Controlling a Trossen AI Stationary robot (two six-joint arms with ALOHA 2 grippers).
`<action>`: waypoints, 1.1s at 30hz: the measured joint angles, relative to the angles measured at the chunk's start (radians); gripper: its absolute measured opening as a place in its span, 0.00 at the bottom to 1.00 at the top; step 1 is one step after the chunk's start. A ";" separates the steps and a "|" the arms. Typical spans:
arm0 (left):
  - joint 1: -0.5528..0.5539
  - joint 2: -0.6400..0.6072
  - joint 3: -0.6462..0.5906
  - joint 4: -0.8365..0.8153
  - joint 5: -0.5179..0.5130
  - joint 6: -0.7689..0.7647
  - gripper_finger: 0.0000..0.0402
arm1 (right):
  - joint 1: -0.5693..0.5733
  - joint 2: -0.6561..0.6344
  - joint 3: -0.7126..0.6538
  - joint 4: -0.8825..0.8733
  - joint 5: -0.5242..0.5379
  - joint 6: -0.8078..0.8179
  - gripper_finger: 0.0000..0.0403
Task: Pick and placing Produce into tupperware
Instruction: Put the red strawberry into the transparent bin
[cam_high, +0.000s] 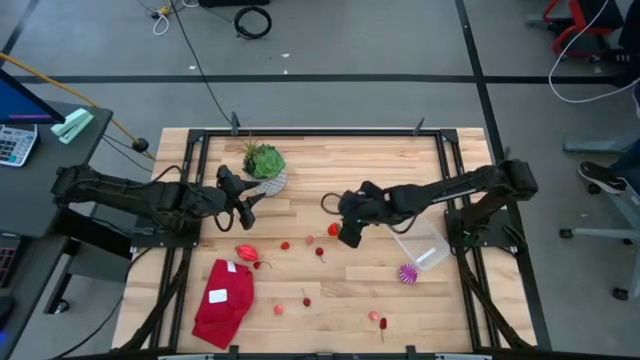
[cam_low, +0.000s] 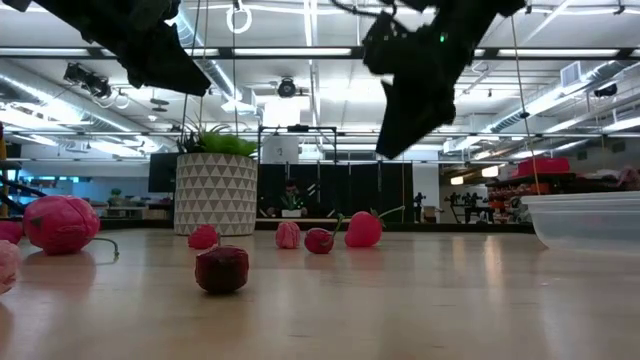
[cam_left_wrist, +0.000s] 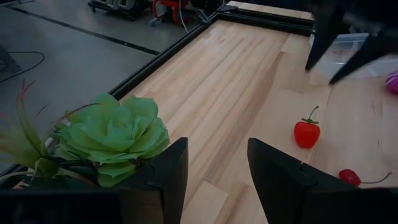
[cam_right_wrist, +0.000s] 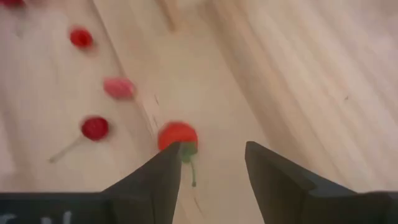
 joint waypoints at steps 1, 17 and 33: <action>0.000 0.000 0.000 0.000 0.000 0.000 0.43 | 0.002 0.019 0.000 0.008 -0.001 0.000 0.47; 0.000 0.000 0.000 -0.001 0.000 0.000 0.43 | 0.003 0.134 -0.001 0.010 -0.044 0.047 0.47; 0.000 0.000 0.000 -0.001 0.000 0.000 0.43 | 0.002 0.134 -0.025 0.013 -0.043 0.055 0.47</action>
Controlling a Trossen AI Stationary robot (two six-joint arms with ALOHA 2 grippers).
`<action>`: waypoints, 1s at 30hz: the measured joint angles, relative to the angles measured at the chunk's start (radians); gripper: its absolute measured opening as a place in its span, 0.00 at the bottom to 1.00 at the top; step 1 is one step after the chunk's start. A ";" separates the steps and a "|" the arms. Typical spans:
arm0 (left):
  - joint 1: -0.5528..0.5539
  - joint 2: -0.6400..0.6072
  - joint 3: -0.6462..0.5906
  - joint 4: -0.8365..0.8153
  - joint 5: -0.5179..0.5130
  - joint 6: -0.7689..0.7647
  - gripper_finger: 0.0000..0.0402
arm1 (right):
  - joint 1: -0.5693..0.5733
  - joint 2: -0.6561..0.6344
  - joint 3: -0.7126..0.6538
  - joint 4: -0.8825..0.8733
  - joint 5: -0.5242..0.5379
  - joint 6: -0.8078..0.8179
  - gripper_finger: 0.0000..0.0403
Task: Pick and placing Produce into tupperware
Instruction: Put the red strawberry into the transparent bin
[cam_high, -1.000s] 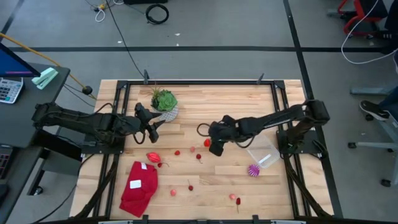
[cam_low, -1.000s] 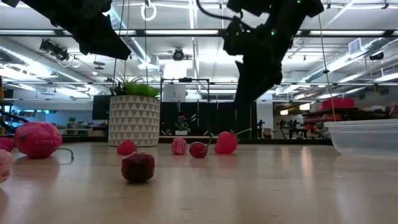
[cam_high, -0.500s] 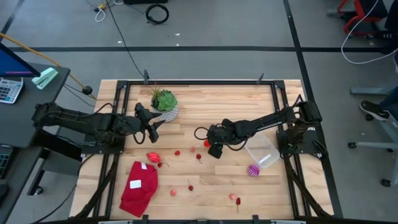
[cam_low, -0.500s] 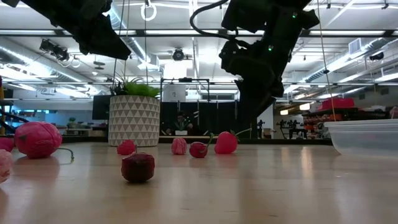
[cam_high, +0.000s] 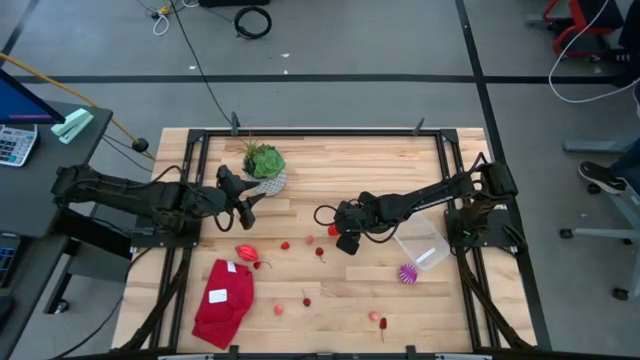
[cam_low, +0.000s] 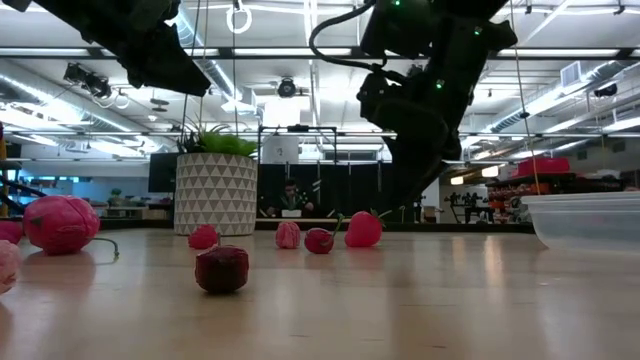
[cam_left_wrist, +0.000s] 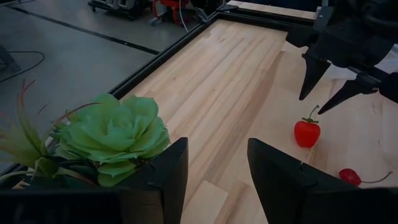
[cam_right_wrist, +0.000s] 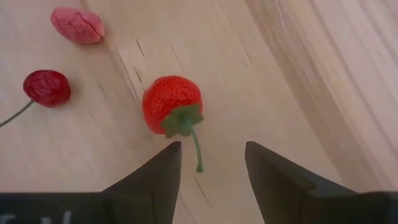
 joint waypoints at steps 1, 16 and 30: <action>0.000 0.000 0.000 0.000 0.000 0.000 0.43 | 0.000 0.000 0.000 0.000 0.000 0.000 0.47; 0.000 0.000 0.000 -0.006 0.000 0.000 0.43 | -0.003 0.042 0.000 0.017 0.031 -0.002 0.47; 0.000 0.000 0.000 -0.009 0.000 0.000 0.43 | -0.006 0.047 0.000 0.024 0.015 -0.002 0.30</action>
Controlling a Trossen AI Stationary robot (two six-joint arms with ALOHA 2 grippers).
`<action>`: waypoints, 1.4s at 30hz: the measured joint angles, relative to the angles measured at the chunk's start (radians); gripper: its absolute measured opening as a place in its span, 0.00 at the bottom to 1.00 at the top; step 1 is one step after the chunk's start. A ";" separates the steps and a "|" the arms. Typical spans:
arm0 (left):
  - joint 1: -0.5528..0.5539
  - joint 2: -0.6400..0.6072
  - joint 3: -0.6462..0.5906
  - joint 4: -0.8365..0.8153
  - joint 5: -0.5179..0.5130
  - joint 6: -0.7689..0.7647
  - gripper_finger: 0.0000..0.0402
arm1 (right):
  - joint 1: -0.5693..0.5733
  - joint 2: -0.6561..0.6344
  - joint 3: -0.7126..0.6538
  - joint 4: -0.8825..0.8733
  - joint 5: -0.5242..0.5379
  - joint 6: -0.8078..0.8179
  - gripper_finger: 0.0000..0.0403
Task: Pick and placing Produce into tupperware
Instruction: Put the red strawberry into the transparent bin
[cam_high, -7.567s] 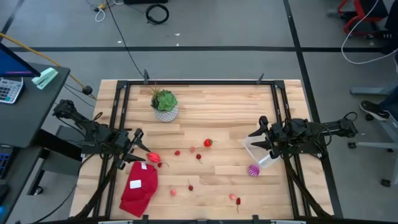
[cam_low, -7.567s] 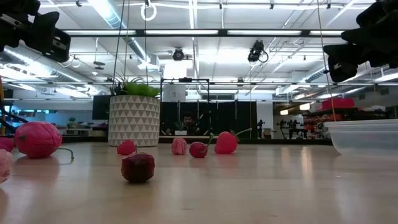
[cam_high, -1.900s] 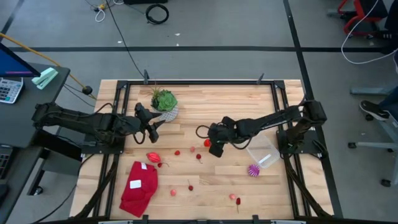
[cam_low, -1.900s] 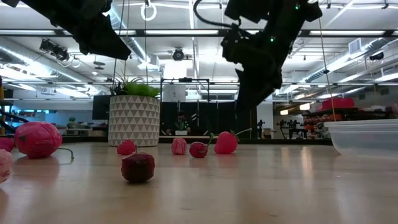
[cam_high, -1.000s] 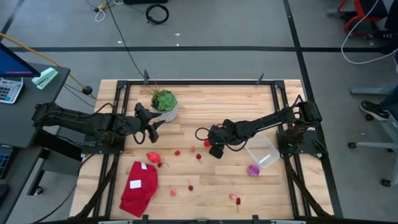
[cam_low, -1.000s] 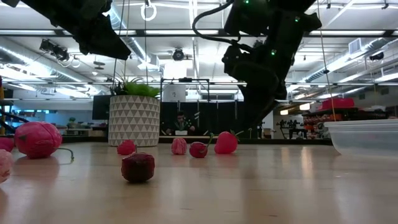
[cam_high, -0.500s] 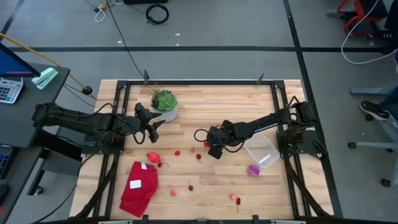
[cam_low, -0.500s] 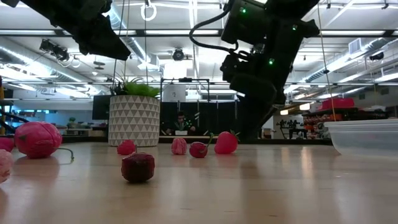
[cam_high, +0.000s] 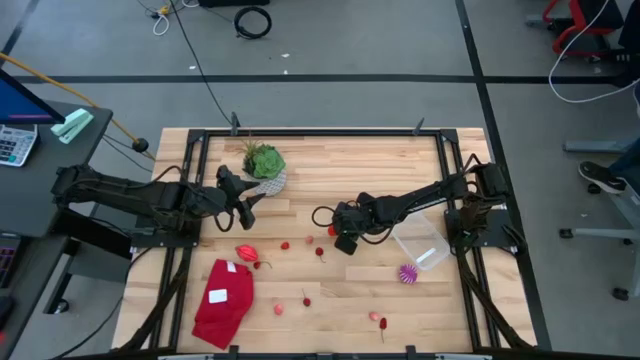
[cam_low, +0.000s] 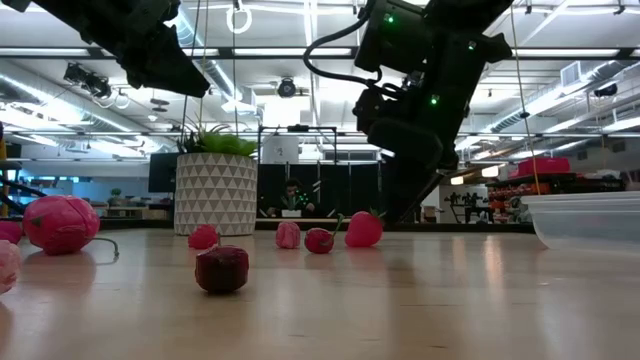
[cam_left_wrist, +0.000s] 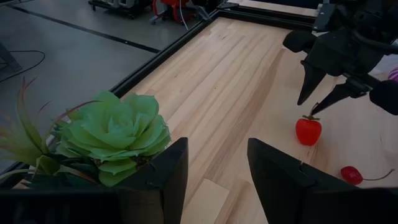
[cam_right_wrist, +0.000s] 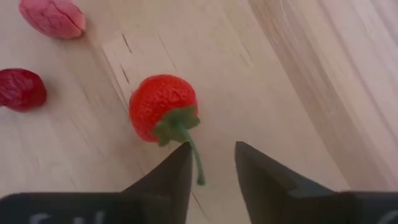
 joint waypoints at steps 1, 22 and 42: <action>0.000 0.000 0.000 -0.001 0.000 0.000 0.43 | 0.000 0.000 0.000 0.000 0.000 -0.001 0.26; 0.000 0.000 0.000 -0.008 0.000 0.000 0.43 | 0.001 -0.001 0.000 0.003 -0.031 -0.015 0.01; 0.000 0.000 0.000 -0.031 0.000 -0.002 0.43 | 0.100 -0.208 0.225 -0.792 -0.045 0.433 0.00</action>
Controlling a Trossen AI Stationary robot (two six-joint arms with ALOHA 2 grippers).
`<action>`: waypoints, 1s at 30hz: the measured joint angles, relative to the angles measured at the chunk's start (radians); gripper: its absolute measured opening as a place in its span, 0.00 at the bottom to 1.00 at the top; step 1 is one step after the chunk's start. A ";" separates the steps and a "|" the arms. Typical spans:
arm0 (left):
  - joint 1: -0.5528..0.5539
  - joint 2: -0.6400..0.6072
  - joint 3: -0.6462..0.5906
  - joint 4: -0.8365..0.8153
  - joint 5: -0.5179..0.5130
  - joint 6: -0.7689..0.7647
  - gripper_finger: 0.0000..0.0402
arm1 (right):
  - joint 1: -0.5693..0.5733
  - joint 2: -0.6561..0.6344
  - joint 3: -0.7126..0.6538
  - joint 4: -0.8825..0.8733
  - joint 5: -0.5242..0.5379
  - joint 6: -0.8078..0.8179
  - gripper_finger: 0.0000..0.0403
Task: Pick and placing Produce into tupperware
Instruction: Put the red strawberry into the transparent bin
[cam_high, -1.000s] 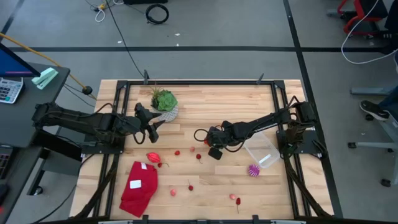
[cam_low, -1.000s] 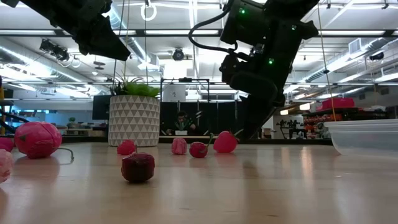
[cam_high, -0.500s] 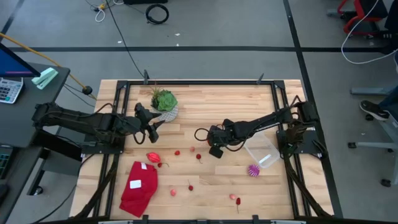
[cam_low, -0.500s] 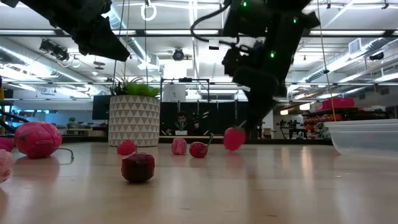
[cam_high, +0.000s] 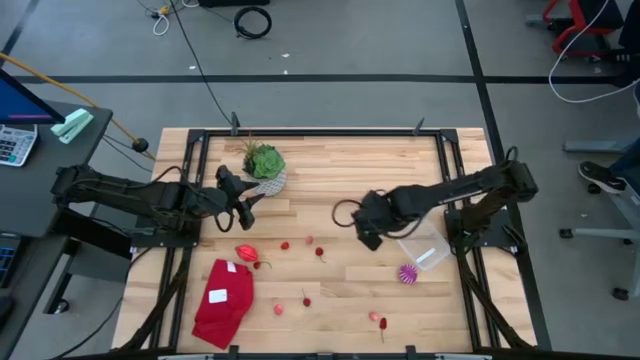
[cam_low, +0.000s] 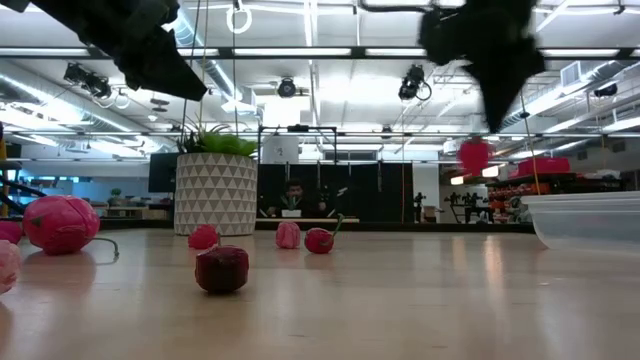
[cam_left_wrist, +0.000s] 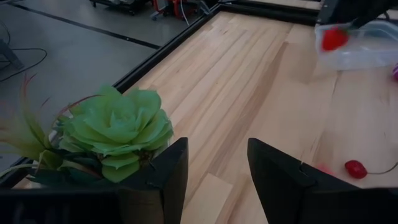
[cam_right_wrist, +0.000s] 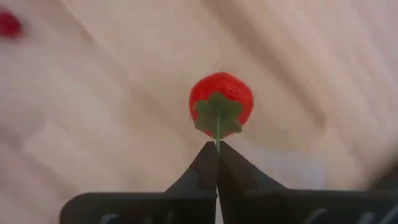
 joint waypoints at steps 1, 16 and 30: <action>0.000 0.000 0.000 -0.008 0.000 0.000 0.43 | 0.019 -0.011 0.000 -0.045 -0.024 0.054 0.00; 0.000 0.000 0.000 -0.019 0.000 -0.001 0.43 | 0.181 0.012 -0.125 -0.121 -0.146 0.404 0.00; 0.000 0.000 0.000 -0.019 0.000 -0.001 0.43 | 0.123 0.008 -0.286 -0.034 -0.179 0.354 0.00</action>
